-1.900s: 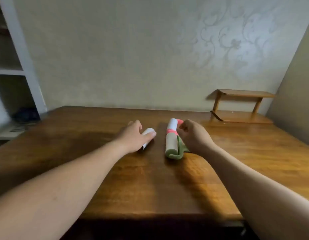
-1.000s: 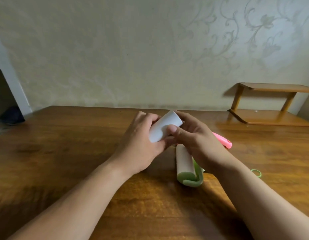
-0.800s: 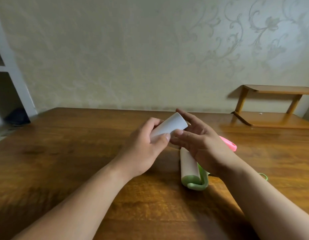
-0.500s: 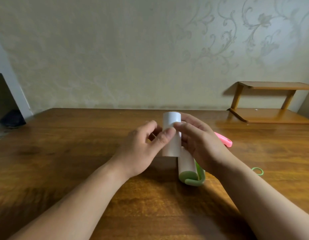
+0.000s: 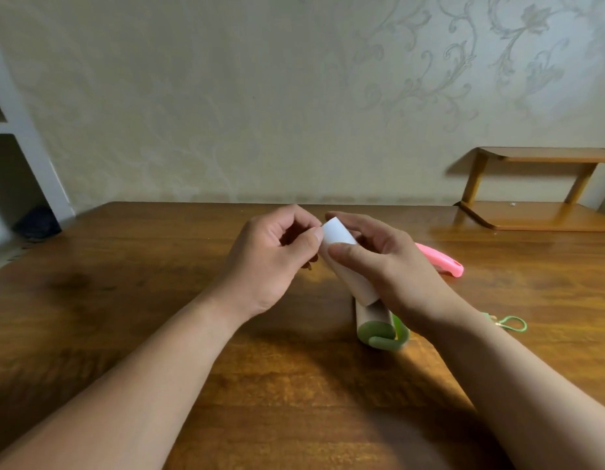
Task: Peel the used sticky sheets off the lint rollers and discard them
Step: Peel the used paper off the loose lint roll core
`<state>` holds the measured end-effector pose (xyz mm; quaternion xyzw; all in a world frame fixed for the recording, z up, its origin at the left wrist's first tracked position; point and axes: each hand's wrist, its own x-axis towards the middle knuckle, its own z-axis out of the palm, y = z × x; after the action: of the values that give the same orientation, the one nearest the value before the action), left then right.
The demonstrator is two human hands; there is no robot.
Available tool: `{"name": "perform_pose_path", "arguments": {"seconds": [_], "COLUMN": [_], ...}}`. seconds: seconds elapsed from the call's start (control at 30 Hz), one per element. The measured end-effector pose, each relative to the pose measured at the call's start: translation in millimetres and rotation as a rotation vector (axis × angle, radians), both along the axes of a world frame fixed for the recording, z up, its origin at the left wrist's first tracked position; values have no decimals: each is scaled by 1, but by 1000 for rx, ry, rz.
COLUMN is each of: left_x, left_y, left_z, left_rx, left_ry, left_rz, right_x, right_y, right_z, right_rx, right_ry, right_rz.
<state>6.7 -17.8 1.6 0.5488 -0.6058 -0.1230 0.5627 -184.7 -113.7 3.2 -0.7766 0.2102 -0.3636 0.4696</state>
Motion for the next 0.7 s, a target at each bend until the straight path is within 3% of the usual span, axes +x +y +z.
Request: {"name": "perform_pose_path", "arguments": {"seconds": [0.4, 0.7], "left_x": [11, 9], "left_y": [3, 4], "left_z": [9, 5], "left_rx": [98, 66], "left_ry": [144, 112], "left_rz": [-176, -96], "right_x": [-4, -4], "right_y": [1, 3], "right_z": [2, 2], "right_rx": [-41, -50], "right_ry": [59, 72], "right_rz": [41, 74]}}
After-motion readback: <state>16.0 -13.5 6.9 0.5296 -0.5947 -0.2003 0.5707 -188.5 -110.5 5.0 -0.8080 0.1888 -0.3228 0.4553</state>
